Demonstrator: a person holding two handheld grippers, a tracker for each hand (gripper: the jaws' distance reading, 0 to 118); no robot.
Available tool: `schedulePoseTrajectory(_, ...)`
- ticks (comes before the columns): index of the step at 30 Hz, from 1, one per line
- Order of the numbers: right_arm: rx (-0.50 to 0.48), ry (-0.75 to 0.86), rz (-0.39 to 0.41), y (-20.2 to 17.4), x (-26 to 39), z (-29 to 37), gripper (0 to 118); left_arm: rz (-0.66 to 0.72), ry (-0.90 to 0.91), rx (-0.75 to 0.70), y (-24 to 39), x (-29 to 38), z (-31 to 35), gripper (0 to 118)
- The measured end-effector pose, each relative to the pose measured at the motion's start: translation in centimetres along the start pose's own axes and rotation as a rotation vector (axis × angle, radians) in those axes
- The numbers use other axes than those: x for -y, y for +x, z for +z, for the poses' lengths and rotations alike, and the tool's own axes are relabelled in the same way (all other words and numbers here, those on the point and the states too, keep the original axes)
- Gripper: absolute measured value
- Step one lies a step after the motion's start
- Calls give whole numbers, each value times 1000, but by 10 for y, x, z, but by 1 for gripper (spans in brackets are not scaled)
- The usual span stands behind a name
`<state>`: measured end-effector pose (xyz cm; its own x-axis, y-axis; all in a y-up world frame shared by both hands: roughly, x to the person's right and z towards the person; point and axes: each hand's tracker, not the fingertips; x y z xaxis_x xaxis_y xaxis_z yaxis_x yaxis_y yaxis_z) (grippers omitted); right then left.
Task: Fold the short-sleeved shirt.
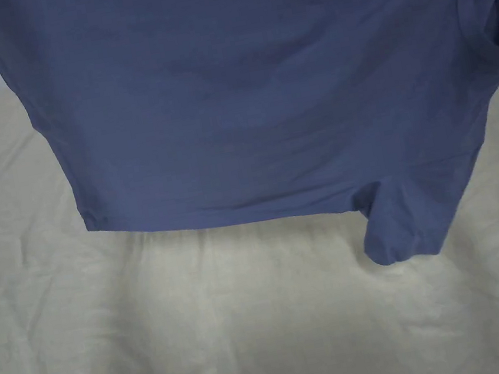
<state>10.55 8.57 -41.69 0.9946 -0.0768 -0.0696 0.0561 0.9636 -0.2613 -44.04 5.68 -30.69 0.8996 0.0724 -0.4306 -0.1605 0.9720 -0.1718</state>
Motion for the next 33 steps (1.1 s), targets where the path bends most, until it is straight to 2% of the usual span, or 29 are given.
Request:
schedulePoseTrajectory(3, 13, -12, 3, -7, -14, -32, 5, -39, -18, -27, 8, -3, -29, 0)
schedulePoseTrajectory(4, 20, -13, 1, -10, -19, -44, 5, -40, -22, -27, 41, 6, -62, 0)
schedulePoseTrajectory(8, 38, -10, -35, -15, -34, -90, 5, -31, -42, -32, 57, 4, -114, 0)
schedulePoseTrajectory(11, 42, -9, -51, -21, -44, -127, 5, -82, -35, -65, 73, 2, -156, 0)
schedulePoseTrajectory(15, 67, 17, -20, -33, -52, -177, 5, -55, 11, -81, 90, -5, -202, 0)
schedulePoseTrajectory(19, 83, 43, -46, -34, -54, -222, 5, -16, 83, -103, 109, -7, -239, 0)
schedulePoseTrajectory(21, 67, 58, -71, -31, -53, -242, 5, -76, 119, -134, 121, -2, -260, 0)
schedulePoseTrajectory(26, 80, 113, -124, -22, -38, -280, 5, -3, 173, -128, 141, 23, -298, 0)
schedulePoseTrajectory(31, 89, 115, -96, -8, 1, -315, 5, -47, 160, -124, 158, 67, -332, 0)
schedulePoseTrajectory(33, 98, 72, -124, 1, 29, -330, 5, -59, 131, -119, 155, 59, -326, 0)
